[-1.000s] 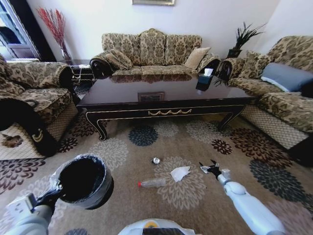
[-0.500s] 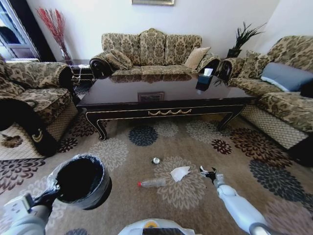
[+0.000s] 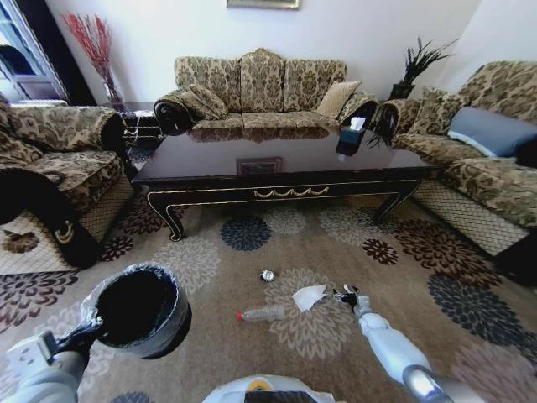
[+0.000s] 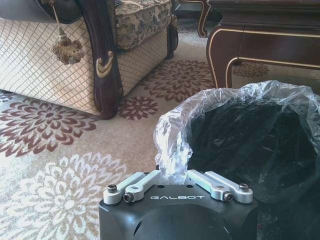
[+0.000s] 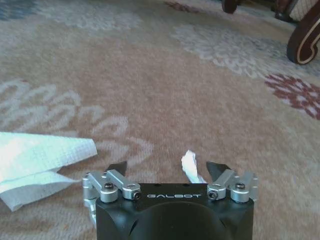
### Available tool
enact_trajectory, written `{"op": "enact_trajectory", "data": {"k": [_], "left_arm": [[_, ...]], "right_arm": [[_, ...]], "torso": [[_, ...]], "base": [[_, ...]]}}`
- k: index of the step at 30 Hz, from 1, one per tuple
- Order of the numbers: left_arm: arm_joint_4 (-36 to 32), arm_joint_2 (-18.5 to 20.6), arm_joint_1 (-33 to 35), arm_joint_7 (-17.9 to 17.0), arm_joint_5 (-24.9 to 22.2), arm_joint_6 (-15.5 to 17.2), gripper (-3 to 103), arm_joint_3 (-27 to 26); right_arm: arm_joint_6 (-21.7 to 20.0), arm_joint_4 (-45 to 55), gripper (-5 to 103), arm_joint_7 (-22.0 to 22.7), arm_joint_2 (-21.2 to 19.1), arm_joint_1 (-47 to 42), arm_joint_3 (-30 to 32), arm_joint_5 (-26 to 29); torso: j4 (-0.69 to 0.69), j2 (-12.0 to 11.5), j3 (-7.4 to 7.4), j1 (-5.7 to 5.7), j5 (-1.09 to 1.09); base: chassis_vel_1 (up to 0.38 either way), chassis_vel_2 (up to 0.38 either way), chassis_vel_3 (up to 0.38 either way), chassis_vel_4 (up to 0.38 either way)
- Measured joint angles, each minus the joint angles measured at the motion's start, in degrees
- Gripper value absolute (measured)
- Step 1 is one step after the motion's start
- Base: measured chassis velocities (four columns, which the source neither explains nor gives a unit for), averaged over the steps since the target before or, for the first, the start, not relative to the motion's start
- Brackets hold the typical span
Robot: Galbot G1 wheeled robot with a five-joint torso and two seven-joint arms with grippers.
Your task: Move to the front of the table and pick up the trash from the floor, then place it into the trash bin.
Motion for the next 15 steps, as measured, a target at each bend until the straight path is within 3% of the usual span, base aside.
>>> {"op": "enact_trajectory", "data": {"k": [1,5,7,8,10,11,12,15], "left_arm": [[0.0,0.0,0.0,0.0,0.0,0.0,4,0.0],[0.0,0.41,-0.31,-0.09,-0.31,-0.04,4,-0.28],[0.0,0.43,-0.35,-0.1,-0.33,-0.05,4,-0.28],[0.0,0.43,-0.38,-0.12,-0.34,-0.06,4,-0.22],[0.0,0.33,-0.45,-0.16,-0.33,-0.07,4,0.11],[0.01,0.28,-0.51,-0.16,-0.3,-0.07,4,0.28],[0.01,0.28,-0.51,-0.16,-0.3,-0.07,4,0.28],[0.01,0.2,-0.56,-0.16,-0.19,-0.07,4,0.58]], "right_arm": [[0.0,0.0,90,0.0,0.0,0.0,0.0,0.0],[-0.96,-0.02,74,1.42,0.19,-0.04,0.33,0.31],[-1.21,0.03,74,2.07,0.15,-0.05,0.41,0.37],[-1.48,0.09,63,2.72,0.08,-0.06,0.48,0.41],[-2.21,0.29,63,4.22,-0.26,-0.19,0.65,0.42],[-2.46,0.35,52,4.64,-0.45,-0.31,0.73,0.39],[-2.46,0.35,52,4.64,-0.45,-0.31,0.73,0.39],[-2.8,0.8,36,4.99,-1.06,-1.04,1.13,0.28]], "torso": [[0.0,0.0,0.0,0.0,0.0],[-0.01,0.0,0.0,0.0,0.0],[-0.01,0.0,0.0,0.0,0.0],[0.0,0.0,0.0,0.0,0.0],[0.0,0.0,0.0,-0.01,0.0],[0.0,0.0,0.0,0.0,-0.01],[0.0,0.0,0.0,0.0,-0.01],[0.0,0.0,0.0,0.0,0.0]], "base": [[0.0,0.0,0.0,0.0],[0.0,0.0,0.0,0.0],[0.0,0.0,0.0,0.0],[0.0,0.0,0.0,0.0],[0.0,0.0,0.0,0.0],[0.0,0.0,0.0,0.0],[0.0,0.0,0.0,0.0],[0.0,0.0,0.0,0.0]]}}
